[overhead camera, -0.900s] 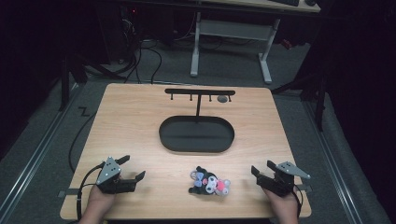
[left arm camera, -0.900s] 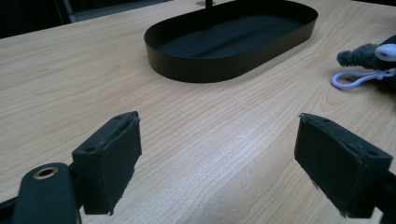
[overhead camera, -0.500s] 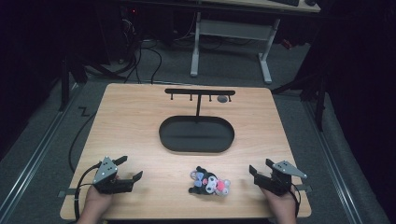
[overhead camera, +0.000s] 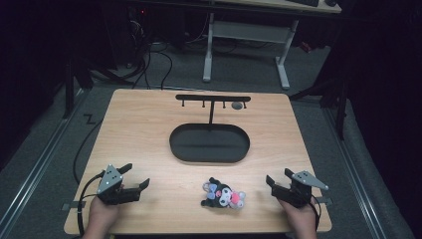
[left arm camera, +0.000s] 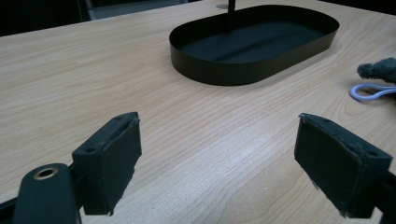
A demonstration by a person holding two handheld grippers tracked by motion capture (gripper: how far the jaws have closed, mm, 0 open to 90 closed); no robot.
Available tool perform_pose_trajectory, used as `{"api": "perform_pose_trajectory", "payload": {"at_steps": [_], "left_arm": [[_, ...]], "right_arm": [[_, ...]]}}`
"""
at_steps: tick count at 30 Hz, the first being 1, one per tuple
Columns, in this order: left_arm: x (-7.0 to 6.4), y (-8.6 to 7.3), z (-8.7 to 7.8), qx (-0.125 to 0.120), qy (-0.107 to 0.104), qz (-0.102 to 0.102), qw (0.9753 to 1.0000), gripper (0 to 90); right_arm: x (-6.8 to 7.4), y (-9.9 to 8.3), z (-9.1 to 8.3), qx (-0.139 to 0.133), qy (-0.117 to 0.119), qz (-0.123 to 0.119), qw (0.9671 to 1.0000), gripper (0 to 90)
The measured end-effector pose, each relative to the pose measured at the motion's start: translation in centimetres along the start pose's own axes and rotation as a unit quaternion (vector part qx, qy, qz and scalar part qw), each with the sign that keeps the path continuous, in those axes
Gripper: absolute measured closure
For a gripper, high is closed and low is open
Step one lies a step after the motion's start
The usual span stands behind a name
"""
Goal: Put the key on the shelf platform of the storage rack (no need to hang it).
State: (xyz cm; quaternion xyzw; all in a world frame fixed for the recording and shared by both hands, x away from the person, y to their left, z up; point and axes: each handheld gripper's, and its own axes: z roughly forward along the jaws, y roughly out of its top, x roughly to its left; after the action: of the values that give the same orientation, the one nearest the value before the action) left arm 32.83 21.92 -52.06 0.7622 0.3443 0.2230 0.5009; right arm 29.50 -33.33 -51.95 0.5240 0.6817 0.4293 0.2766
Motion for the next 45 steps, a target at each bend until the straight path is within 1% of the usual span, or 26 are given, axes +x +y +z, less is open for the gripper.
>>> {"api": "perform_pose_trajectory", "payload": {"at_steps": [4, 7, 8, 9, 11, 13, 16, 19, 20, 22, 24, 26, 27, 28, 29, 31, 32, 34, 36, 38, 39, 41, 42, 43, 44, 45], "left_arm": [[0.0, -0.1, 0.2, 0.009, -0.001, 0.004, 1.0000, 15.7], [0.0, -0.3, 0.3, 0.012, -0.004, 0.015, 0.9998, 15.7], [-0.1, -0.3, 0.3, 0.011, -0.001, 0.019, 0.9998, 15.6], [-0.1, -0.3, 0.3, 0.011, 0.000, 0.021, 0.9997, 15.5], [-0.1, -0.3, 0.2, 0.009, 0.000, 0.020, 0.9998, 15.3], [-0.1, -0.2, 0.1, 0.001, -0.003, 0.017, 0.9998, 15.3], [0.0, 0.0, 0.0, -0.009, -0.004, 0.014, 0.9998, 15.3], [-0.1, 0.2, 0.0, -0.004, -0.001, 0.022, 0.9998, 15.3], [-0.1, 0.2, -0.1, -0.002, -0.003, 0.024, 0.9997, 15.2], [-0.1, 0.2, -0.1, -0.001, -0.005, 0.022, 0.9997, 15.1], [-0.1, 0.2, -0.1, 0.001, -0.011, 0.020, 0.9997, 15.1], [-0.1, 0.2, -0.1, 0.002, -0.011, 0.020, 0.9997, 15.1], [-0.1, 0.2, -0.1, 0.004, -0.012, 0.019, 0.9997, 15.2], [-0.1, 0.2, -0.1, 0.004, -0.012, 0.019, 0.9997, 15.2], [-0.1, 0.2, -0.1, 0.001, -0.013, 0.016, 0.9998, 15.2], [-0.1, 0.1, -0.2, -0.002, -0.019, 0.016, 0.9997, 15.2], [0.0, 0.1, -0.1, -0.004, -0.021, 0.015, 0.9997, 15.3], [0.0, 0.1, 0.0, -0.009, -0.018, 0.011, 0.9997, 15.6], [0.0, 0.1, 0.0, -0.011, -0.017, 0.011, 0.9997, 16.0], [0.0, 0.1, 0.0, -0.009, -0.016, 0.015, 0.9997, 16.3], [0.0, 0.0, 0.0, -0.008, -0.016, 0.016, 0.9997, 16.3], [0.0, 0.0, 0.0, -0.005, -0.019, 0.020, 0.9996, 16.2], [-0.1, -0.1, 0.0, -0.004, -0.021, 0.022, 0.9995, 16.2], [-0.1, -0.1, 0.0, -0.004, -0.024, 0.022, 0.9995, 16.2], [-0.2, -0.1, 0.0, -0.006, -0.026, 0.023, 0.9994, 16.2], [-0.2, -0.1, 0.0, -0.005, -0.027, 0.026, 0.9993, 16.1]], "right_arm": [[0.0, 0.0, 0.0, -0.003, 0.002, 0.003, 1.0000, 17.4], [0.1, 0.1, 0.0, -0.013, 0.002, 0.006, 0.9999, 16.1], [0.0, 0.2, 0.1, -0.016, 0.001, 0.002, 0.9999, 16.0], [0.1, 0.2, 0.1, -0.018, 0.002, 0.004, 0.9998, 16.0], [0.2, 0.3, 0.2, -0.016, 0.001, 0.005, 0.9999, 15.7], [0.3, 0.3, 0.3, -0.008, 0.004, 0.006, 0.9999, 15.7], [0.4, 0.2, 0.4, 0.018, 0.003, 0.004, 0.9998, 15.9], [0.6, 0.2, 0.5, 0.037, 0.003, -0.006, 0.9993, 16.4], [0.8, 0.2, 0.5, 0.043, 0.000, -0.008, 0.9990, 16.4], [1.0, 0.4, 0.6, 0.056, -0.002, -0.011, 0.9984, 16.3], [1.3, 0.6, 0.7, 0.067, -0.004, -0.019, 0.9976, 16.3], [1.4, 0.6, 0.8, 0.071, -0.006, -0.022, 0.9972, 16.3], [1.6, 0.6, 1.0, 0.082, -0.006, -0.023, 0.9964, 16.3], [1.7, 0.7, 1.1, 0.087, -0.005, -0.022, 0.9960, 16.1], [1.7, 0.7, 1.1, 0.090, -0.005, -0.025, 0.9956, 16.1], [1.9, 0.8, 1.1, 0.097, -0.008, -0.024, 0.9950, 16.2], [1.9, 0.8, 1.1, 0.095, -0.007, -0.026, 0.9951, 16.6], [2.0, 0.7, 1.0, 0.097, -0.009, -0.018, 0.9951, 17.2], [2.0, 0.7, 0.9, 0.100, -0.009, -0.017, 0.9948, 17.5], [2.2, 0.7, 0.8, 0.106, -0.012, -0.019, 0.9941, 17.7], [2.3, 0.7, 0.8, 0.109, -0.013, -0.015, 0.9938, 17.8], [2.3, 0.8, 0.8, 0.111, -0.009, -0.018, 0.9937, 17.8], [2.4, 0.8, 0.8, 0.115, -0.003, -0.005, 0.9933, 18.0], [2.4, 0.9, 0.8, 0.116, 0.001, 0.001, 0.9932, 18.1], [2.4, 0.9, 0.8, 0.120, 0.003, 0.001, 0.9928, 18.1], [2.4, 1.0, 0.8, 0.122, 0.002, -0.003, 0.9925, 18.1]]}}
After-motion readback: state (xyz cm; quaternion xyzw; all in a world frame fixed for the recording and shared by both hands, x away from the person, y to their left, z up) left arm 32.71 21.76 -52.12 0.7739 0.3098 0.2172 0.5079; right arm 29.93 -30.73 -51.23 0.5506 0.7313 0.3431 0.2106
